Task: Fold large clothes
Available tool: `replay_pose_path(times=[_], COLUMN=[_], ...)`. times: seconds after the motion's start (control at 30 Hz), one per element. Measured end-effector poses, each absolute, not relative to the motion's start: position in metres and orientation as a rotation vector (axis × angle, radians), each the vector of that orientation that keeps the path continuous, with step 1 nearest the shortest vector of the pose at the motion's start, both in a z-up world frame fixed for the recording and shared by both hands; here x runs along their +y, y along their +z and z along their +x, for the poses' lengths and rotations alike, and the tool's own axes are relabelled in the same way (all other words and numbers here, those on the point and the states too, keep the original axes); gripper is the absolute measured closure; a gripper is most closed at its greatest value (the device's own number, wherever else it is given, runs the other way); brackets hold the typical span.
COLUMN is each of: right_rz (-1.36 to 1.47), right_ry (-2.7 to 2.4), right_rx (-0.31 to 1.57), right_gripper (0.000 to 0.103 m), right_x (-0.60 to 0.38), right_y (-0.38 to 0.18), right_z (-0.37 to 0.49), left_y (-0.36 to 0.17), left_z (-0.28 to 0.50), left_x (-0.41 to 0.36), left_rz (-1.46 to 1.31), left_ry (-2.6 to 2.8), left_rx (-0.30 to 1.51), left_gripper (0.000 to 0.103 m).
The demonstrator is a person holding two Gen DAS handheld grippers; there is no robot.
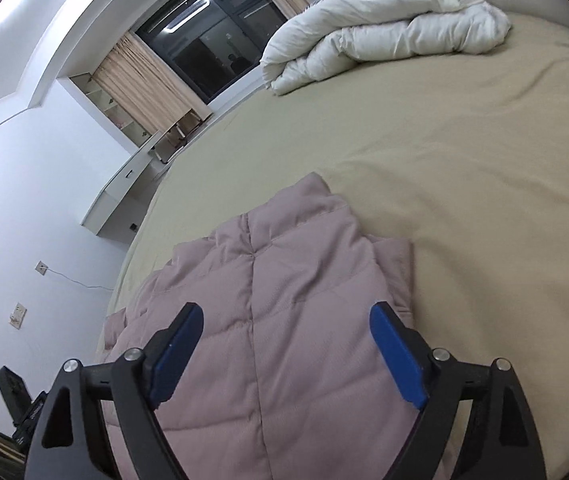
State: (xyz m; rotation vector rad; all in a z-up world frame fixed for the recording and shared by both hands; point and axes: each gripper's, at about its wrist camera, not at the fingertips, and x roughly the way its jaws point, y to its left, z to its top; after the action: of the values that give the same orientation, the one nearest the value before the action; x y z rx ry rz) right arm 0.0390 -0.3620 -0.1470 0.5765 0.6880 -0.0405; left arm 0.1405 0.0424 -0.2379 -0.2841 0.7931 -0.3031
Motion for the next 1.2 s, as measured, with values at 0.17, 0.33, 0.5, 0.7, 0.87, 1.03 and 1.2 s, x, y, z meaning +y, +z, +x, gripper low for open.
replay_pose_path(times=[0.17,0.33,0.5,0.7,0.87,1.03,1.2], right_rz=[0.338,0.114,0.081,0.071,0.044,0.024,-0.019], right_ry=[-0.171,-0.281,-0.318,-0.264,-0.212,-0.227,-0.269], right_rx=[0.517,0.329,0.259,0.281,0.384,0.513,0.612], right_gripper=[0.004,0.000,0.000,0.000,0.000,0.000,0.000], right_x=[-0.335,-0.302,-0.277,-0.255,-0.245,-0.234,-0.222], right_y=[-0.092,-0.036,0.003,0.026,0.025,0.011,-0.003], right_z=[-0.009,-0.026,-0.028,-0.033,-0.031,-0.029,-0.035], left_y=[-0.191,-0.120,-0.064,-0.052,-0.060,-0.077,-0.104], left_z=[0.083,0.042,0.012,0.005,0.003,0.017,0.016], left_x=[0.033,0.035,0.034,0.033,0.032,0.028,0.019], left_rz=[-0.114,-0.021,-0.020,0.001,0.028,0.048,0.018], left_ry=[-0.185,0.006,0.022,0.059,0.080,0.149,0.123], left_rx=[0.643,0.392,0.225,0.298,0.362,0.523,0.681], left_gripper=[0.022,0.000,0.000,0.000,0.000,0.000,0.000])
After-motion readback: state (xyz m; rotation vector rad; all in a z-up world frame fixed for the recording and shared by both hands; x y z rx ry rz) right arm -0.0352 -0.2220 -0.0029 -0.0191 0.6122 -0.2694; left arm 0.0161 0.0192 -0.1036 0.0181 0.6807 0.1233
